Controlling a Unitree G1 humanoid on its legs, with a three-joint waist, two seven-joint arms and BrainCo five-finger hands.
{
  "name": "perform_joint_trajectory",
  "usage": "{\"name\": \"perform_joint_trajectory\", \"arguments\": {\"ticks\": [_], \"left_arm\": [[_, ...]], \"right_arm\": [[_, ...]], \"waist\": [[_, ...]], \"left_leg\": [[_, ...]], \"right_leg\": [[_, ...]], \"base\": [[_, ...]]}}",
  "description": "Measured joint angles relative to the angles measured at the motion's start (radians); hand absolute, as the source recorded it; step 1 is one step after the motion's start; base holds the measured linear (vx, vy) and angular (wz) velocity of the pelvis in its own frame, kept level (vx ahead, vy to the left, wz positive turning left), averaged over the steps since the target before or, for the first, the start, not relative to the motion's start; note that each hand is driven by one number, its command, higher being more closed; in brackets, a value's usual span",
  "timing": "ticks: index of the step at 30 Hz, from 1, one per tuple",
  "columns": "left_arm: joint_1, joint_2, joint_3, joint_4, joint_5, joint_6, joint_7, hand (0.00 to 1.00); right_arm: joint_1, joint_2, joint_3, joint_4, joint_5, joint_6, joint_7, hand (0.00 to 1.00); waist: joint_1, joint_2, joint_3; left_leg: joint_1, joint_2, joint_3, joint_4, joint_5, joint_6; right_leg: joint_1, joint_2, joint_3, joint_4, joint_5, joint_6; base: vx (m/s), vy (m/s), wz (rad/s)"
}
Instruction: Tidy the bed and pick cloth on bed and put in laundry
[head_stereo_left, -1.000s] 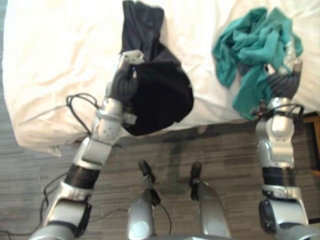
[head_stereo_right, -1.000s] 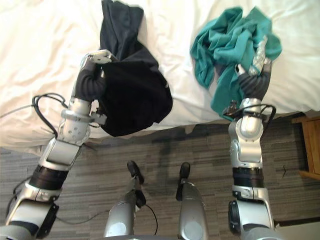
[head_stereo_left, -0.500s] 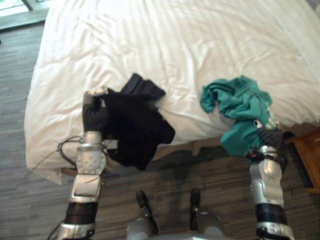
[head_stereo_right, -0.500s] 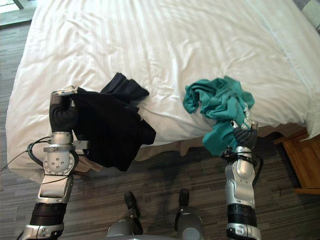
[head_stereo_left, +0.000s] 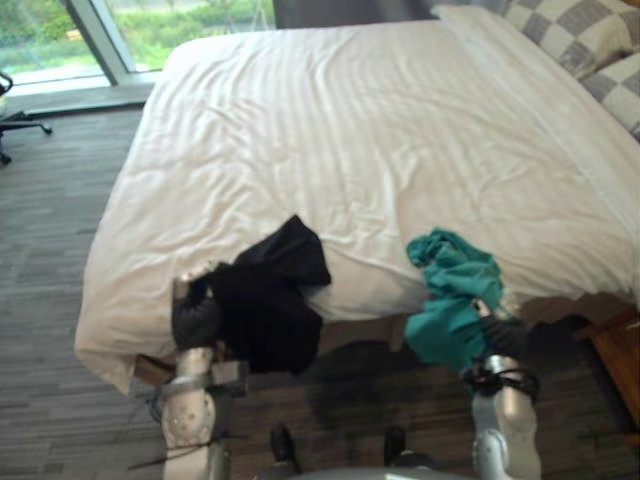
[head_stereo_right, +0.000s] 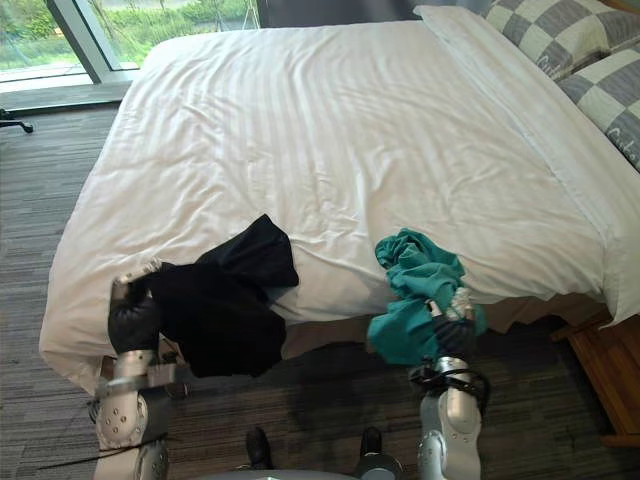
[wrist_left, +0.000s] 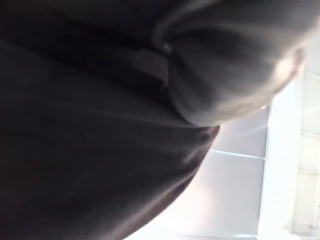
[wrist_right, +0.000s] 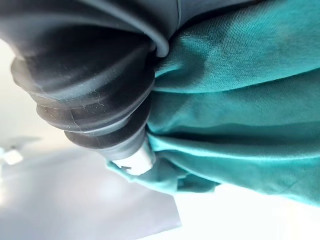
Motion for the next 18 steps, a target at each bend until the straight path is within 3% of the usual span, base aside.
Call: {"name": "perform_joint_trajectory", "arguments": {"ticks": [4,6,7,8,9,10,11,14,18], "left_arm": [[0.046,-0.03,-0.033,0.119,-0.075,0.026,-0.013,1.0],[0.045,-0.028,-0.047,0.172,-0.103,0.038,-0.01,1.0],[0.031,-0.013,-0.051,0.206,-0.104,0.039,-0.003,1.0],[0.001,0.004,-0.051,0.244,-0.104,0.039,0.006,1.0],[-0.016,0.005,-0.053,0.295,-0.104,0.039,0.009,1.0],[-0.013,0.003,-0.06,0.326,-0.104,0.049,0.012,1.0],[-0.017,0.006,-0.069,0.345,-0.101,0.056,0.016,1.0],[-0.025,0.02,-0.067,0.348,-0.086,0.06,0.027,1.0],[-0.024,0.019,-0.076,0.357,-0.07,0.072,0.027,1.0]], "right_arm": [[0.017,-0.009,0.119,0.072,-0.003,0.008,0.016,1.0],[0.019,-0.016,0.137,0.1,-0.02,0.02,0.009,1.0],[0.015,-0.008,0.134,0.116,-0.044,0.019,-0.002,1.0],[-0.003,-0.007,0.129,0.143,-0.06,0.019,-0.011,1.0],[-0.027,-0.024,0.124,0.18,-0.084,0.02,-0.014,1.0],[-0.037,-0.045,0.122,0.2,-0.095,0.024,-0.015,1.0],[-0.036,-0.055,0.114,0.218,-0.117,0.028,-0.022,1.0],[-0.036,-0.037,0.109,0.244,-0.149,0.048,-0.032,1.0],[-0.038,-0.028,0.096,0.297,-0.16,0.058,-0.032,1.0]], "waist": [[0.04,0.003,-0.001],[0.041,0.003,0.0],[0.04,-0.03,-0.004],[0.041,-0.054,0.006],[0.054,-0.05,0.011],[0.056,-0.017,0.006],[0.04,0.003,0.001],[0.044,-0.016,-0.001],[0.06,-0.039,0.006]], "left_leg": [[-0.013,-0.001,-0.019,0.0,-0.009,0.003],[-0.035,0.0,0.002,0.003,-0.05,0.055],[-0.039,-0.008,0.081,0.024,-0.111,0.124],[-0.08,0.007,0.173,0.143,-0.136,0.17],[-0.128,0.048,0.271,0.353,-0.155,0.192],[-0.125,0.072,0.347,0.428,-0.204,0.19],[-0.123,0.065,0.373,0.392,-0.223,0.157],[-0.106,-0.055,0.283,0.238,-0.145,0.166],[-0.058,-0.124,0.176,0.149,-0.106,0.177]], "right_leg": [[0.011,-0.003,-0.035,0.017,-0.017,0.0],[0.034,-0.011,-0.122,0.035,-0.041,0.01],[0.051,-0.037,-0.17,0.018,-0.051,-0.001],[0.055,-0.072,-0.211,0.023,-0.064,-0.011],[0.057,-0.09,-0.25,0.058,-0.084,-0.002],[0.076,-0.08,-0.285,0.09,-0.104,0.014],[0.093,-0.083,-0.349,0.113,-0.117,0.021],[0.13,-0.129,-0.452,0.127,-0.117,0.036],[0.19,-0.171,-0.538,0.211,-0.117,0.036]], "base": [[-0.02,0.017,0.3],[0.0,0.02,1.24],[0.06,0.043,1.42],[0.06,0.08,1.58],[0.06,0.096,1.35],[0.11,0.102,1.49],[0.15,0.097,1.42],[0.1,0.08,1.27],[0.06,-0.007,0.97]]}}
